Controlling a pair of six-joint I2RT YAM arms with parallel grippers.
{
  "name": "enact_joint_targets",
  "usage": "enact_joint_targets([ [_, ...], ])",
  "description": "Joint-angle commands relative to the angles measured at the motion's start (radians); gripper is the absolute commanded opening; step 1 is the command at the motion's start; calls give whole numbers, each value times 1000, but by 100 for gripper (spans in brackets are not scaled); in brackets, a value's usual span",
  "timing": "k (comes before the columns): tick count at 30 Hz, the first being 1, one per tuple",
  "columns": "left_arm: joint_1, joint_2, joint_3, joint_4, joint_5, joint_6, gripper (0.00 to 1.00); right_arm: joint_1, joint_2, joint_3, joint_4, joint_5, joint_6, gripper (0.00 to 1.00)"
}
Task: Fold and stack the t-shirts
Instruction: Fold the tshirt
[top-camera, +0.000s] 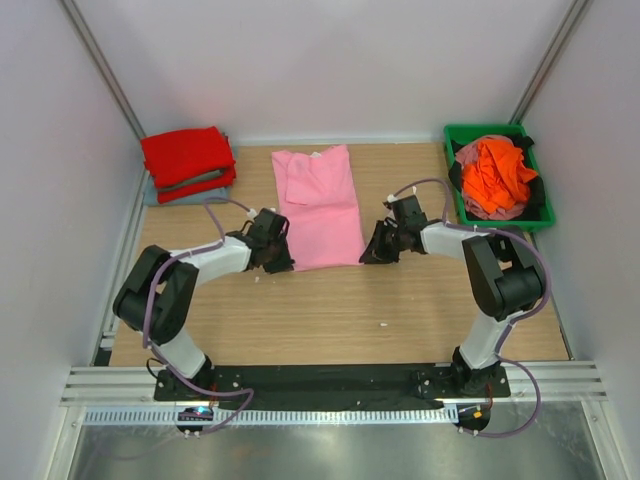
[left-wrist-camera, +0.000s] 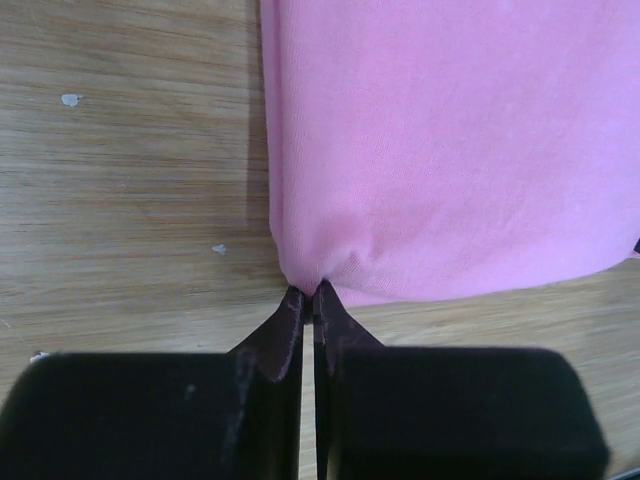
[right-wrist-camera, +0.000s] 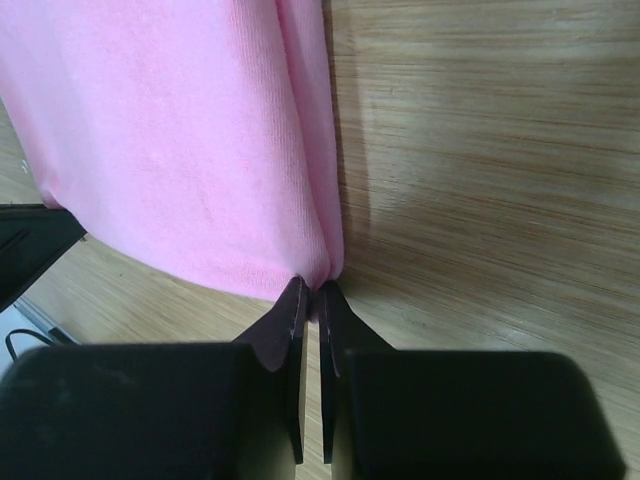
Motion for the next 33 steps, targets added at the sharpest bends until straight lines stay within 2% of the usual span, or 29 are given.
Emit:
enact_joint_targets([
  [1, -15, 1, -27, 25, -25, -3, 0, 3, 9, -26, -4, 23, -8, 6],
  [6, -57, -82, -36, -38, -48, -15, 0, 5, -75, -68, -35, 27, -6, 2],
  [9, -112, -168, -48, -108, -82, -35, 0, 17, -191, -132, -87, 50, -2, 1],
  [15, -259, -391, -105, -252, -135, -144, 0, 78, -533, -247, -251, 115, 52, 1],
  [21, -451, -646, -175, -412, -197, -321, 0, 224, -897, -353, -453, 197, 222, 1],
  [24, -494, -746, -183, -469, -206, -366, 0, 264, -1035, -364, -499, 213, 283, 1],
  [29, -520, -797, -119, -587, -218, -383, 0, 281, -1104, -319, -575, 250, 317, 1],
  [33, -520, -775, 19, -687, -287, -339, 0, 281, -1033, -196, -584, 306, 267, 1],
])
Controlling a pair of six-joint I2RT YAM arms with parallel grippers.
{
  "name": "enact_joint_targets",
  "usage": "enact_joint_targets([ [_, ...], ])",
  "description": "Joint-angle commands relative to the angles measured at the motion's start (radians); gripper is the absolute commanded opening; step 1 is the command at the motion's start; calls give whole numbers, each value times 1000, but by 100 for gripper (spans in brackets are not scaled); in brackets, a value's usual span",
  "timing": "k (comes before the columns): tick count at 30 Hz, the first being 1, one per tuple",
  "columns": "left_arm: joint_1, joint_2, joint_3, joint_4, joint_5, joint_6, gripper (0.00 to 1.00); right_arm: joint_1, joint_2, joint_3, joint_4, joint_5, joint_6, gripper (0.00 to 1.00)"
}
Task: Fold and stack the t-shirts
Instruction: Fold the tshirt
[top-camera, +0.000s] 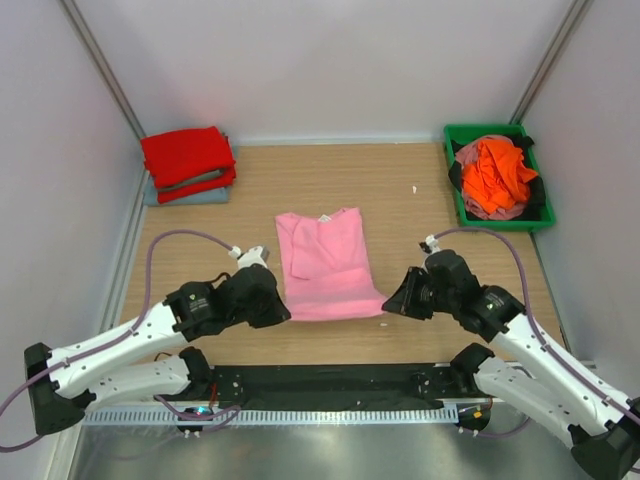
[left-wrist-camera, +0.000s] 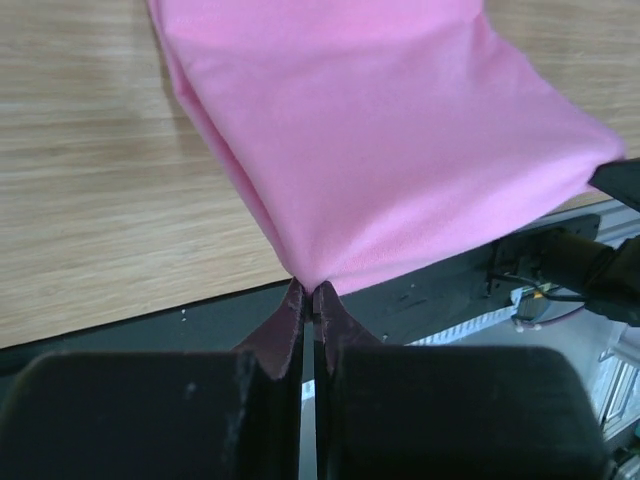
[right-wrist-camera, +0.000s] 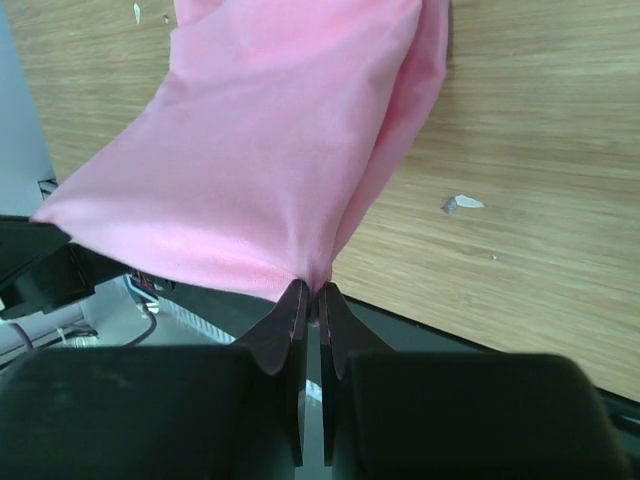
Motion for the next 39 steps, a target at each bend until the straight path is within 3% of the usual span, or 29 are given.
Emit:
enact_joint_targets([
  [1, -2, 23, 144, -143, -119, 30, 0, 1, 87, 150, -41, 112, -32, 1],
  [8, 69, 175, 347, -224, -190, 172, 0, 1, 331, 394, -56, 251, -154, 1],
  [18, 328, 300, 436, -135, -37, 345, 0, -24, 565, 600, -28, 284, -241, 1],
  [24, 455, 401, 500, -95, 65, 431, 0, -119, 694, 721, -2, 225, -308, 1],
  [28, 582, 613, 586, -39, 163, 494, 0, -194, 867, 851, 34, 161, -351, 1],
  [30, 657, 726, 688, -34, 206, 538, 0, -225, 1034, 989, 50, 127, -367, 2],
  [32, 729, 917, 817, -42, 264, 547, 5, -258, 1254, 1110, 61, 79, -401, 42],
  [34, 768, 1069, 934, -73, 299, 577, 24, -284, 1413, 1371, 24, 15, -446, 85],
  [35, 803, 1214, 1003, -124, 304, 574, 24, -294, 1498, 1461, 9, -8, -459, 88],
  [36, 814, 1267, 1122, -158, 289, 561, 24, -303, 1624, 1649, -46, -43, -479, 89],
  [37, 826, 1310, 1159, -202, 289, 551, 30, -318, 1685, 1733, -82, -59, -486, 91],
  [38, 842, 1346, 1187, -212, 298, 543, 50, -330, 1720, 1804, -117, -64, -480, 91],
  [39, 845, 1363, 1198, -209, 301, 541, 56, -341, 1733, 1854, -152, -79, -473, 91],
])
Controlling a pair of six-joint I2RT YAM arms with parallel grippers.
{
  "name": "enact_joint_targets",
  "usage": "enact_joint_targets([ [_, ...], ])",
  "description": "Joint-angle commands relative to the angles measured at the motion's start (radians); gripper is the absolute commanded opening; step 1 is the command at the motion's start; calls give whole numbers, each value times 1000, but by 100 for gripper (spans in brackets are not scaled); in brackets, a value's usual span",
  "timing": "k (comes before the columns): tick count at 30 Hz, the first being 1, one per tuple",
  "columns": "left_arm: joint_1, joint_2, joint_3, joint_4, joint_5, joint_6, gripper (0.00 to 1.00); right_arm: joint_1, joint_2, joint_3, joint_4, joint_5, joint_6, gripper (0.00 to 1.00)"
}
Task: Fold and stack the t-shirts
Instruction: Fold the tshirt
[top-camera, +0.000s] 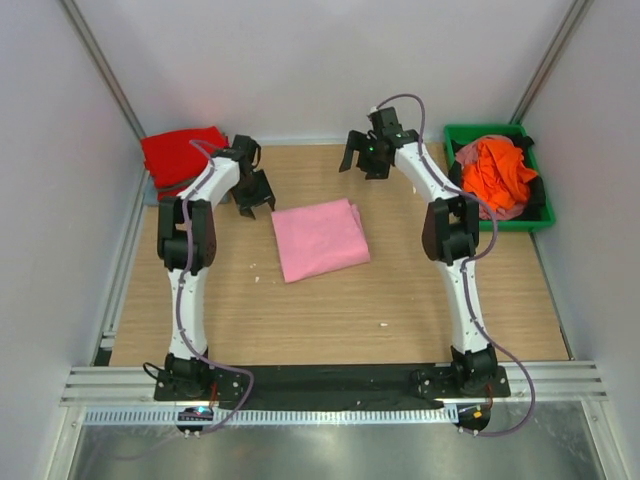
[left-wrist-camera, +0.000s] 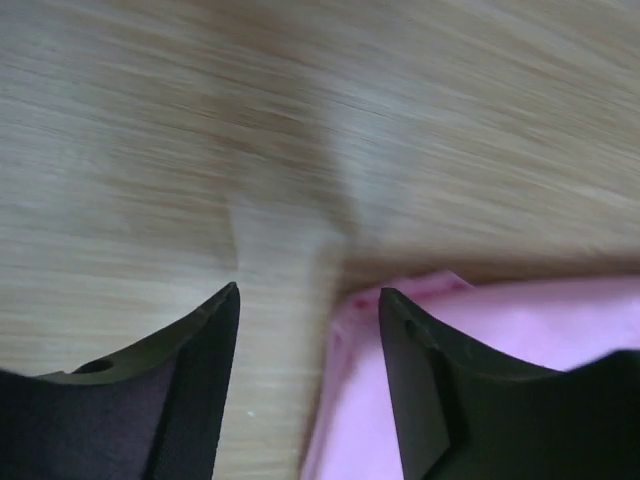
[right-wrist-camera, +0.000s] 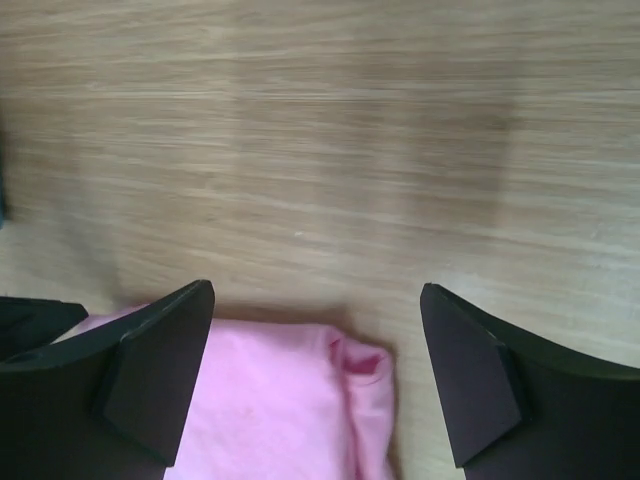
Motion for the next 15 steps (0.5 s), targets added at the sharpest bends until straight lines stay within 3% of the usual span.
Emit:
enact_joint_targets([
  [1, 25, 15, 60, -103, 44, 20, 61, -37, 1, 137, -124, -95, -39, 91],
  [2, 17, -5, 39, -77, 43, 26, 71, -43, -45, 67, -84, -97, -24, 91],
  [4, 11, -91, -36, -17, 27, 26, 77, -42, -236, -234, 101, -94, -10, 91],
  [8, -39, -235, -112, 5, -44, 43, 77, -25, -486, -617, 246, -105, -2, 91],
  [12, -89, -347, -187, 23, -60, 41, 77, 47, -626, -811, 329, -160, 35, 85],
  [13, -96, -382, -230, 31, -57, 34, 77, 59, -648, -839, 332, -172, 41, 77],
  [15, -107, -413, -277, 67, -46, 18, 76, 84, -665, -903, 362, -204, 52, 69],
])
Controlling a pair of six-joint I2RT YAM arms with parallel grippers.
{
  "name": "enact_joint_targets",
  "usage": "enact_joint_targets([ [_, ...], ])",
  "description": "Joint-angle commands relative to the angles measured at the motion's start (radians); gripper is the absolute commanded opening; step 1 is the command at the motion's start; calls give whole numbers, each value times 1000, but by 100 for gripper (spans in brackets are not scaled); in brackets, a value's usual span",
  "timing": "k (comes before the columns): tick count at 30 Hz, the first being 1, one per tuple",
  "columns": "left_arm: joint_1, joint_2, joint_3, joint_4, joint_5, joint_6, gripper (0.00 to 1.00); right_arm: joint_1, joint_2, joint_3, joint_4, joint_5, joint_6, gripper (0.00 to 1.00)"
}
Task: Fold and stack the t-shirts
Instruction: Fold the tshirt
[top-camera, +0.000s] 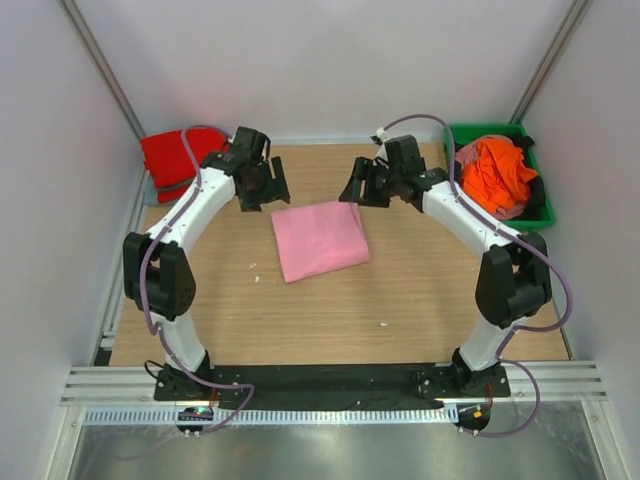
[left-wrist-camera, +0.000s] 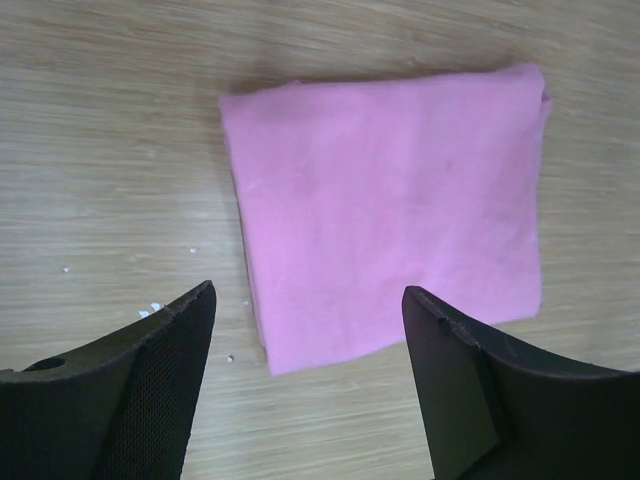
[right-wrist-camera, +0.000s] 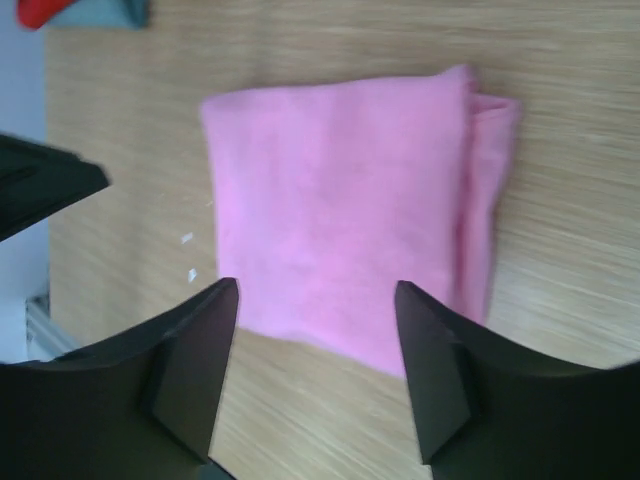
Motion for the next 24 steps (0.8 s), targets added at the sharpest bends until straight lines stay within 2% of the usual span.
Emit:
enact_joint_targets([
  [1, -13, -73, -82, 63, -7, -9, 75, 49, -30, -107, 135, -99, 39, 62],
  [5, -71, -104, -153, 95, -8, -19, 74, 52, -5, -192, 228, -191, 56, 50],
  [9, -97, -124, -215, 100, -13, -24, 73, 18, 1, -311, 196, -115, 10, 44],
  [13, -102, -174, -280, 112, -25, -18, 73, -20, -144, -576, 258, -15, 42, 43],
  [16, -102, -196, -300, 123, -51, -18, 72, 1, -226, -763, 373, -76, 134, 41],
  [20, -114, -205, -289, 124, -40, -29, 71, 64, -260, -758, 318, -39, 139, 41],
  [24, -175, -240, -254, 100, -72, -15, 71, 81, -388, -648, 141, 57, 104, 39],
])
